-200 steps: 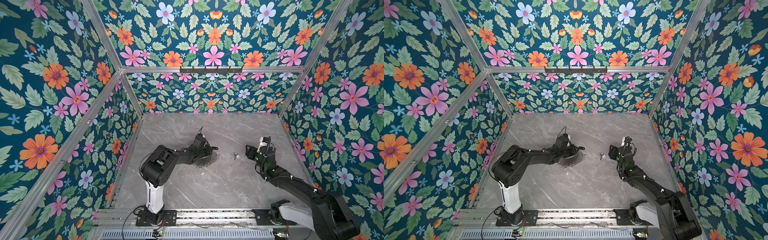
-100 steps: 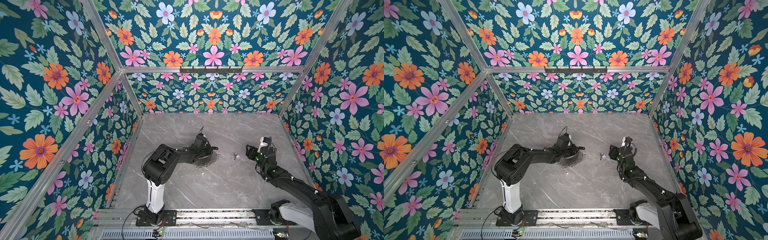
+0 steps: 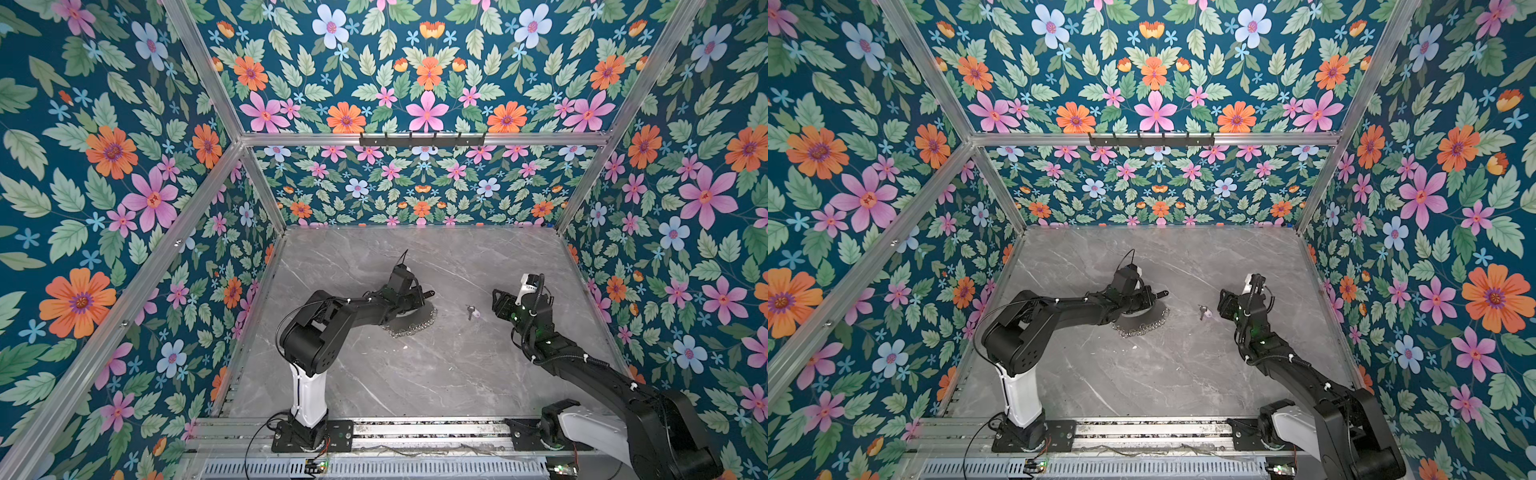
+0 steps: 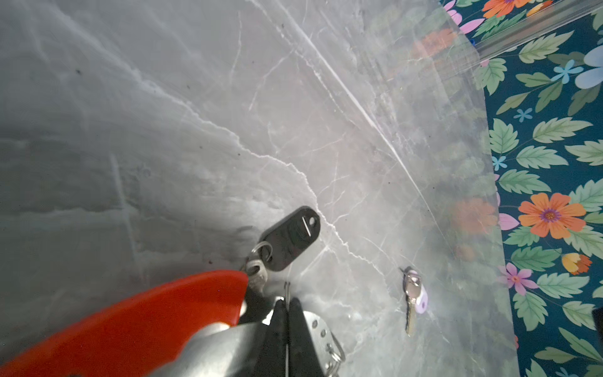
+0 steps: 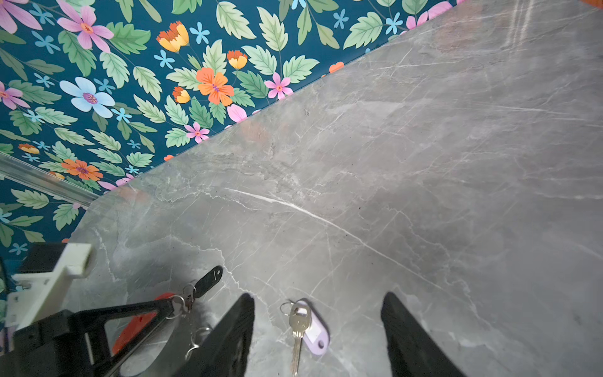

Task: Put the keys on the keyring
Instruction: 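Close the left gripper on the silver ring beside the red handle, then lift the keyring with the left gripper while the right gripper rises to meet it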

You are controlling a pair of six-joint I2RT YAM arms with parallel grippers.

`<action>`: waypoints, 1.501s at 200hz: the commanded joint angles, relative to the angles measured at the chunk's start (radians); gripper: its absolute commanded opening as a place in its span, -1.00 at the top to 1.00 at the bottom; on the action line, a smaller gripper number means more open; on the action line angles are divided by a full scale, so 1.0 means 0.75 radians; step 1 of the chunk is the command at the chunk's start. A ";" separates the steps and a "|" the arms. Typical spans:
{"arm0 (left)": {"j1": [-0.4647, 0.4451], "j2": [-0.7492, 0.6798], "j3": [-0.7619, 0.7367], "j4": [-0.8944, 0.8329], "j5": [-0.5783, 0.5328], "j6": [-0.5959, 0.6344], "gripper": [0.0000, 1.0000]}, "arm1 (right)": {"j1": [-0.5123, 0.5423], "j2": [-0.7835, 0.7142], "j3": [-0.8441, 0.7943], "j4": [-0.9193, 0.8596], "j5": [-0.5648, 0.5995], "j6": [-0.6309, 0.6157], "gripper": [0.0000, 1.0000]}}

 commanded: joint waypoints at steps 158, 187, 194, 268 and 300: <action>0.002 -0.968 -0.500 0.151 -0.064 1.011 0.99 | 0.001 0.072 0.117 -0.191 -0.087 -0.099 -0.21; 0.002 -1.108 -0.512 0.078 -0.206 1.094 1.00 | 0.002 0.057 0.366 -0.713 -0.197 -0.020 -0.21; 0.001 -1.124 -0.507 0.058 -0.226 1.117 1.00 | 0.005 0.054 0.397 -0.776 -0.247 -0.011 -0.21; 0.020 -1.065 -0.317 0.037 0.114 1.275 1.00 | 0.245 0.049 0.761 -0.993 -0.373 -0.069 -0.17; 0.049 -1.002 -0.294 0.085 0.293 1.213 1.00 | 0.249 0.078 0.810 -0.853 -0.497 -0.040 0.07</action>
